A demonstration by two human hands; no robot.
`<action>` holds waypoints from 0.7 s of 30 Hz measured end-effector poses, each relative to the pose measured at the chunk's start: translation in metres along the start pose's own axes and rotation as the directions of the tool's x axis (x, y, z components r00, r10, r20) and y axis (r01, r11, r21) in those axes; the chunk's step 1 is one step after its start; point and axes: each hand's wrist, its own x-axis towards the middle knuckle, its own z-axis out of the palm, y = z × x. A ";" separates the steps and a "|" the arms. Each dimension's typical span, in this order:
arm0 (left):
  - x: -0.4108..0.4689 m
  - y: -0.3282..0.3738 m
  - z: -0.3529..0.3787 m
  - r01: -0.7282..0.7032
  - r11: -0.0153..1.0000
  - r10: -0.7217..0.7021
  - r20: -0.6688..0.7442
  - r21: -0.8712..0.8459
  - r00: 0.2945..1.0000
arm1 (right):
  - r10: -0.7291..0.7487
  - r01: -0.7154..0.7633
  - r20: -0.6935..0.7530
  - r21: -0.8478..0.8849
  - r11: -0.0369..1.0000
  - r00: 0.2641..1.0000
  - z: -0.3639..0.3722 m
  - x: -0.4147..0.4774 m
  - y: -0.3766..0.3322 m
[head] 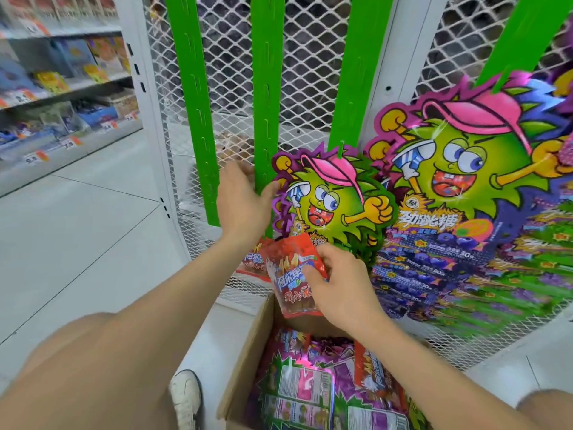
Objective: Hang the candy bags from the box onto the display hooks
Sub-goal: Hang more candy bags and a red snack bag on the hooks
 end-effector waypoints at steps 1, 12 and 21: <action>0.001 0.000 0.000 0.013 1.000 -0.013 0.010 -0.016 1.000 | -0.004 0.004 -0.003 0.002 1.000 1.000 -0.001 0.000 0.000; -0.023 -0.040 -0.044 -0.057 0.997 0.032 0.369 0.057 0.929 | -0.041 0.044 0.103 -0.024 0.999 0.994 0.002 -0.016 -0.011; -0.034 -0.057 -0.083 0.086 0.996 -0.086 0.679 0.033 0.729 | 0.001 -0.026 0.162 0.153 0.988 0.987 0.017 -0.019 -0.020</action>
